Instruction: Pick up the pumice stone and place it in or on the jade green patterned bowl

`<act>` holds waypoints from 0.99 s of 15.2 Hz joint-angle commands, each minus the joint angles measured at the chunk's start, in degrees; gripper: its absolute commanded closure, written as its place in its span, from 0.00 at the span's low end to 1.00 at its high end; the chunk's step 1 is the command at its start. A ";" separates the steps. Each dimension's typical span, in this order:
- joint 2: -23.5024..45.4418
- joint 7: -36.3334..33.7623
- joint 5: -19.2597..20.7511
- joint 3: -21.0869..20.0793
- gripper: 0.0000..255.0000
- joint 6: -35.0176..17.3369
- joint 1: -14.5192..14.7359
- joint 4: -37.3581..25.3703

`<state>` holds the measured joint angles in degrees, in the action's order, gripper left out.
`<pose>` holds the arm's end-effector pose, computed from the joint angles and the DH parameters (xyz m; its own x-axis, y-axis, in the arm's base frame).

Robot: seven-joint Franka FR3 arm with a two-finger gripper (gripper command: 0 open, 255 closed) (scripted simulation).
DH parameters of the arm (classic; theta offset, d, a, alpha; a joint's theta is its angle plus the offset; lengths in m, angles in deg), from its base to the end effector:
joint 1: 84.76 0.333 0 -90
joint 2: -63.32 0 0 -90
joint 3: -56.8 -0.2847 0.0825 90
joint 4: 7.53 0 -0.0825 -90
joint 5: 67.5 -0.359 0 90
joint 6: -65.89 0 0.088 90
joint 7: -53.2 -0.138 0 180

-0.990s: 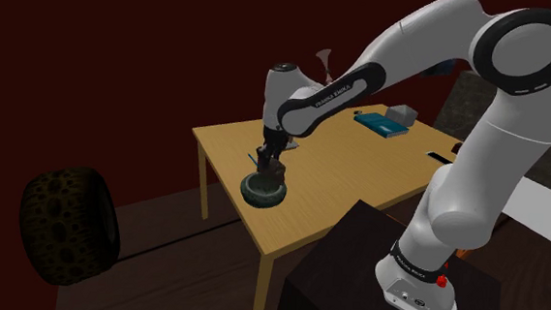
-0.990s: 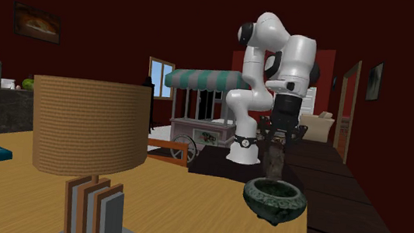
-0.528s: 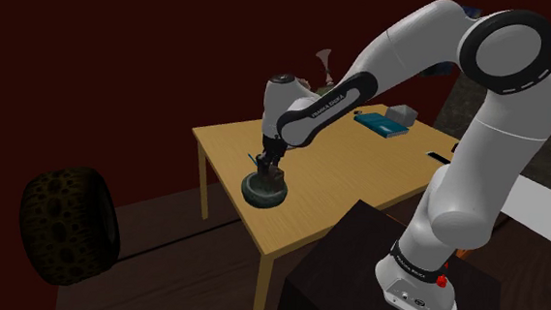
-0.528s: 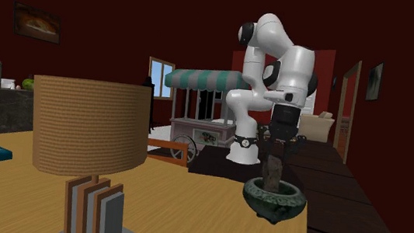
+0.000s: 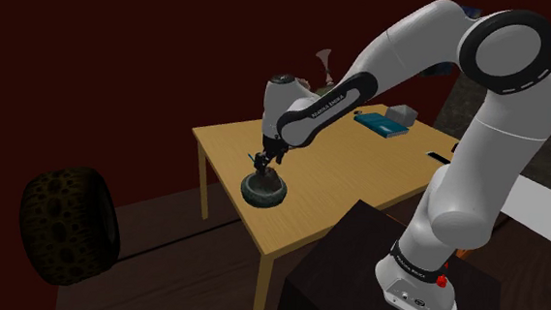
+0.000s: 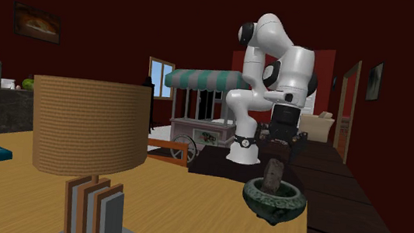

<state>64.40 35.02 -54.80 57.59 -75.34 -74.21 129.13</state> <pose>0.4805 0.0787 0.2738 0.9954 0.0276 0.0918 0.0160 -0.9919 0.1257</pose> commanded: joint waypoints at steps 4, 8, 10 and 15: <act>-1.53 0.28 -0.44 -0.17 0.00 1.91 0.16 -0.38; -5.42 0.95 -1.52 -0.59 0.00 7.30 0.61 -1.85; -5.42 0.95 -1.52 -0.59 0.00 7.30 0.61 -1.85; -5.42 0.95 -1.52 -0.59 0.00 7.30 0.61 -1.85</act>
